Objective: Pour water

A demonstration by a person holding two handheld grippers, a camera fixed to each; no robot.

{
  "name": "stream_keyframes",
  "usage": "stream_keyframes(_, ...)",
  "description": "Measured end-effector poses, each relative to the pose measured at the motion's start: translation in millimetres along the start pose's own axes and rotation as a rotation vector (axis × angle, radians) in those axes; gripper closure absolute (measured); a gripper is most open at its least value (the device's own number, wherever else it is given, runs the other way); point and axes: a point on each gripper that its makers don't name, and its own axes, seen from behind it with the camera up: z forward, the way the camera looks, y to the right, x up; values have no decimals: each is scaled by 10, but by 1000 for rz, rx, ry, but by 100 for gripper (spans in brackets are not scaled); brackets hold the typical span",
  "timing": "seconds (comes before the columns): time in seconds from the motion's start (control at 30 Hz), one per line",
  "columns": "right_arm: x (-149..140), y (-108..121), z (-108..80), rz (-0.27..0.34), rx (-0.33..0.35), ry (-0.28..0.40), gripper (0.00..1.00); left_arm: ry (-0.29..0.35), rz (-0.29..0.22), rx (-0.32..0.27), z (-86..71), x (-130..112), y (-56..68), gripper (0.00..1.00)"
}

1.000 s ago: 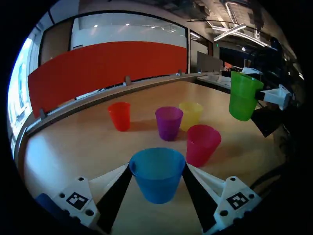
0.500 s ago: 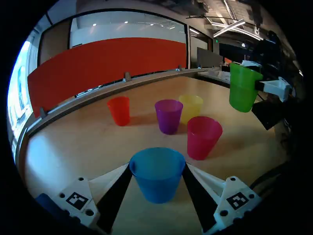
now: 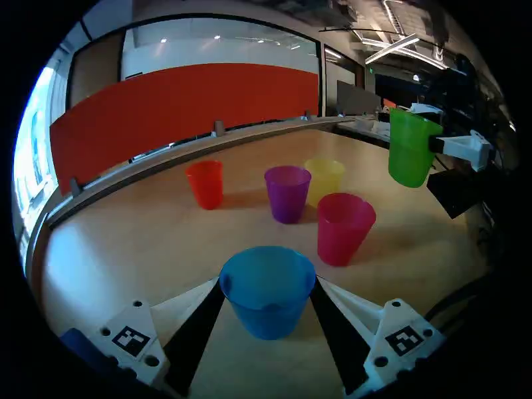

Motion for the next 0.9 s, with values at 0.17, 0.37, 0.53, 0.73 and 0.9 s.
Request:
stream_keyframes(0.17,-28,6,-15,-4,-4,-8,8,-10,-3,9,-32,-31,-23,12)
stream_keyframes(0.37,-72,8,-28,-9,-3,-24,9,-41,4,32,-56,-123,-86,10)
stream_keyframes(0.53,-132,13,-29,-9,-3,-39,9,-39,0,25,-80,-126,-67,10)
stream_keyframes(0.73,-208,20,-29,-1,-1,-57,8,-49,-1,19,-142,-154,-25,10)
stream_keyframes(0.9,-317,21,-22,2,4,-83,8,-56,-1,29,-220,-183,-21,10)
